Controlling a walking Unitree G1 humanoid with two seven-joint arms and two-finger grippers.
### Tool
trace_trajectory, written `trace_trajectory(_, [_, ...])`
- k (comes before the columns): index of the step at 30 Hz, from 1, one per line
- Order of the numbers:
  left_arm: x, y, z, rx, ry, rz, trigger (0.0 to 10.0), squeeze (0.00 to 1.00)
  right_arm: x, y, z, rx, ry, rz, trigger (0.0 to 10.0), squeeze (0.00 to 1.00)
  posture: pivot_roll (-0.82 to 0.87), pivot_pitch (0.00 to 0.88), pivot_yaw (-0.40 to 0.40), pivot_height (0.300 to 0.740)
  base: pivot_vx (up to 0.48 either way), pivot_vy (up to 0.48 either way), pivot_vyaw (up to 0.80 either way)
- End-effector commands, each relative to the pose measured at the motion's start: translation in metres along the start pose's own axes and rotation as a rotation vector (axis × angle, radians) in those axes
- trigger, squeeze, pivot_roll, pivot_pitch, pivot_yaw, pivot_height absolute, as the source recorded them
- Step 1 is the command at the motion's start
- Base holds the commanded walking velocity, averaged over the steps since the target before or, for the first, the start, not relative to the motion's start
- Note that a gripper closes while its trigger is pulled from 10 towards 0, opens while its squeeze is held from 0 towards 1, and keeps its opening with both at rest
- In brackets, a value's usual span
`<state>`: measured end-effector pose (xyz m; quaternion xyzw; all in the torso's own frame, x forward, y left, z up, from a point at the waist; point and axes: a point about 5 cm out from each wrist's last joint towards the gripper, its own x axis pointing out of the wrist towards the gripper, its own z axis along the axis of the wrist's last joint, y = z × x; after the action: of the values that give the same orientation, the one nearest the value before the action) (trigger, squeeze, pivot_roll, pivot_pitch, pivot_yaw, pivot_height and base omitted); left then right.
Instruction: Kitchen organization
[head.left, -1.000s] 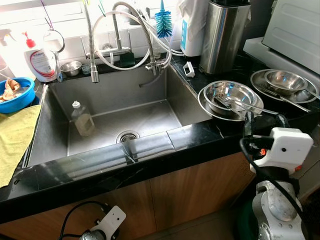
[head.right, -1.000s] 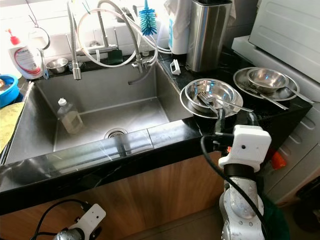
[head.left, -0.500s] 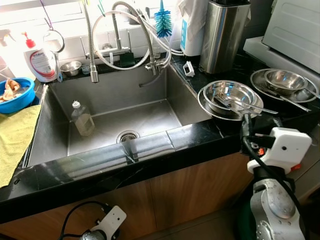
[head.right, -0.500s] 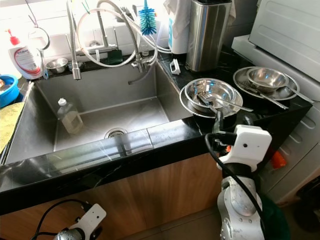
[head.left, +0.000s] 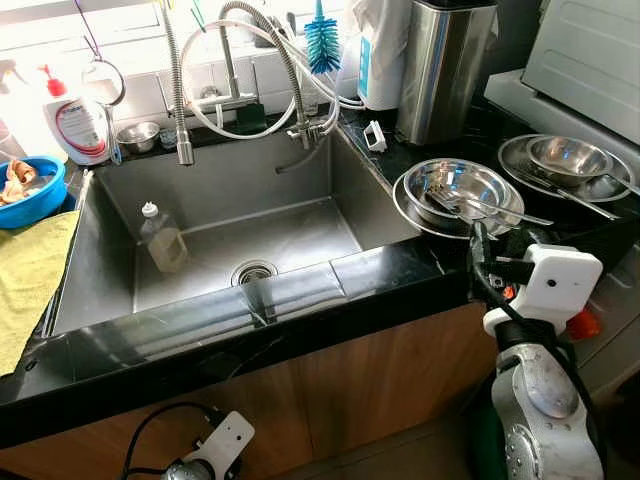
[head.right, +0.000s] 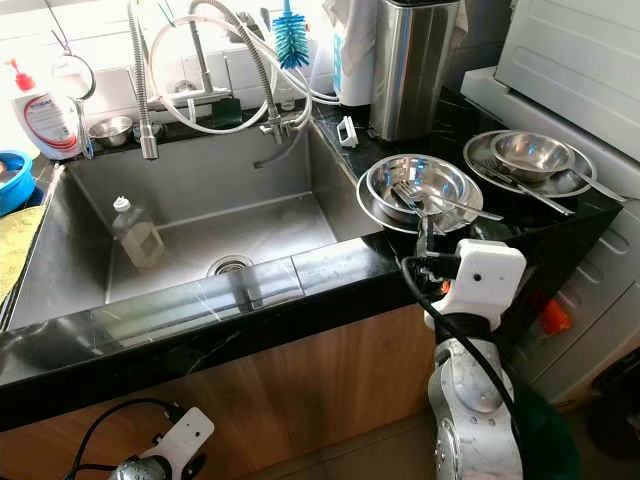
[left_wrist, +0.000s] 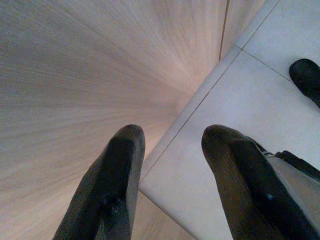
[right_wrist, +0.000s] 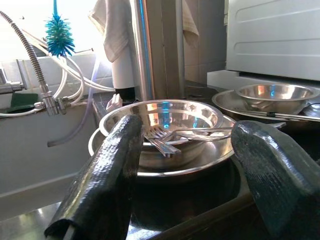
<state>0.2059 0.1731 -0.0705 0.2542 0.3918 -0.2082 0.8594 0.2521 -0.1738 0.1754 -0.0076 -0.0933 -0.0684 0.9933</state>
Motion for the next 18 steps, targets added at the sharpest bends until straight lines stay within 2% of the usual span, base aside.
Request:
trace_trajectory(1, [-0.0009, 0.0021, -0.0038, -0.010, 0.019, 0.002, 10.0, 0.00, 0.0031, 0.0029, -0.0014, 0.005, 0.009, 0.015, 3.6, 0.00, -0.15, 0.000, 0.067, 0.740, 0.000, 0.000, 0.00])
trace_trajectory(3, [-0.0009, 0.0020, -0.0037, -0.010, 0.019, 0.002, 10.0, 0.00, 0.0033, 0.0029, -0.0016, 0.005, 0.009, 0.015, 3.6, 0.00, -0.15, 0.000, 0.067, 0.740, 0.000, 0.000, 0.00])
trace_trajectory(4, [-0.0009, 0.0020, -0.0038, -0.010, 0.019, 0.003, 10.0, 0.00, 0.0036, 0.0024, -0.0025, 0.004, 0.013, 0.008, 0.0, 0.00, -0.15, 0.000, 0.067, 0.740, 0.000, 0.000, 0.00])
trace_trajectory(18, [-0.0008, 0.0011, -0.0046, -0.011, 0.026, 0.004, 10.0, 0.00, 0.0059, 0.0018, -0.0049, 0.011, 0.016, 0.004, 0.0, 0.00, -0.15, 0.000, 0.067, 0.740, 0.000, 0.000, 0.00])
